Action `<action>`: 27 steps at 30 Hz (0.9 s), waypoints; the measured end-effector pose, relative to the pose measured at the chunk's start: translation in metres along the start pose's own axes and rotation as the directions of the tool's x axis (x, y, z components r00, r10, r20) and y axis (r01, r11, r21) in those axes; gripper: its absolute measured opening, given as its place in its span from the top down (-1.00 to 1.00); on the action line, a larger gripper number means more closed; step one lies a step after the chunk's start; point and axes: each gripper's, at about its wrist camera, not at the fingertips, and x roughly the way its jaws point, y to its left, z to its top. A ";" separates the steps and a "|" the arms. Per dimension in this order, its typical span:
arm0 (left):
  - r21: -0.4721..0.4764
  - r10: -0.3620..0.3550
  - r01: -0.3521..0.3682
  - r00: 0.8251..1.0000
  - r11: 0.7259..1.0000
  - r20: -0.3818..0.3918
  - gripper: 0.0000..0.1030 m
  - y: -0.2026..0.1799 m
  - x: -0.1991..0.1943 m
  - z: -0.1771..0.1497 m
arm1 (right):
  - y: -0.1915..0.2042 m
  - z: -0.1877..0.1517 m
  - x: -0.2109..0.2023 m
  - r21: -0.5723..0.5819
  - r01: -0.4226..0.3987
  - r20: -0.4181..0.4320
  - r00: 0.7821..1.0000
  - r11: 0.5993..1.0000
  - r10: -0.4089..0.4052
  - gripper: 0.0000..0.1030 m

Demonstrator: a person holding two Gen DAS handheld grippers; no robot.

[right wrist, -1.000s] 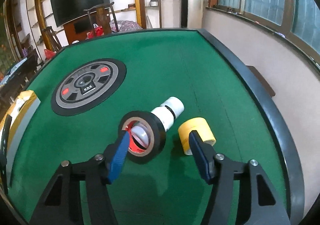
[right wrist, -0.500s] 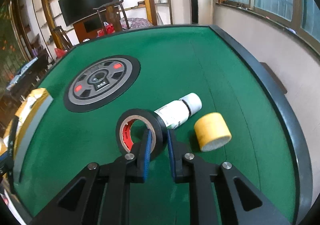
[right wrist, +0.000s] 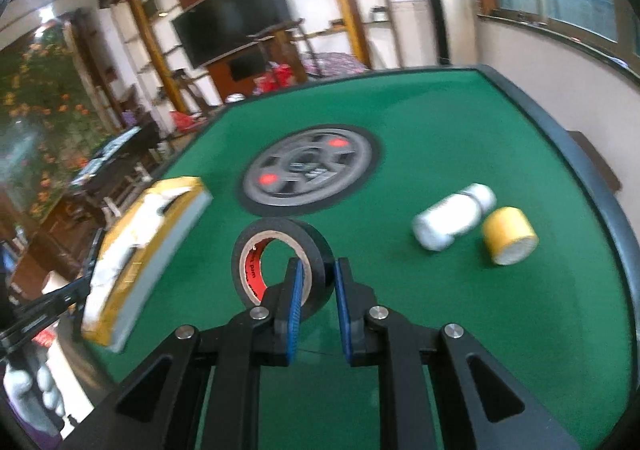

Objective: Organize rigid objects
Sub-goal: 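Carry marker and tape roll over the tray and open the left gripper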

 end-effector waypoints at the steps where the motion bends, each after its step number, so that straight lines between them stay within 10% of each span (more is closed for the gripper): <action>1: -0.010 0.035 -0.035 0.999 0.999 0.008 0.72 0.009 0.001 0.001 | 0.010 0.002 0.001 -0.010 -0.027 -0.003 1.000 1.000 0.027 0.70; 13: -0.024 0.143 -0.145 0.987 0.989 -0.077 0.72 0.041 0.050 0.000 | 0.146 0.004 0.047 -0.160 -0.291 -0.173 0.949 0.943 0.264 0.70; 24: -0.060 0.082 -0.087 0.993 0.994 -0.089 0.65 0.057 0.052 0.000 | 0.232 -0.004 0.105 -0.367 -0.227 -0.272 0.954 0.902 0.130 0.70; 27: -0.096 0.084 -0.087 0.996 0.992 -0.040 0.08 0.068 0.037 0.007 | 0.239 -0.007 0.116 -0.400 -0.212 -0.290 0.952 0.892 0.096 0.69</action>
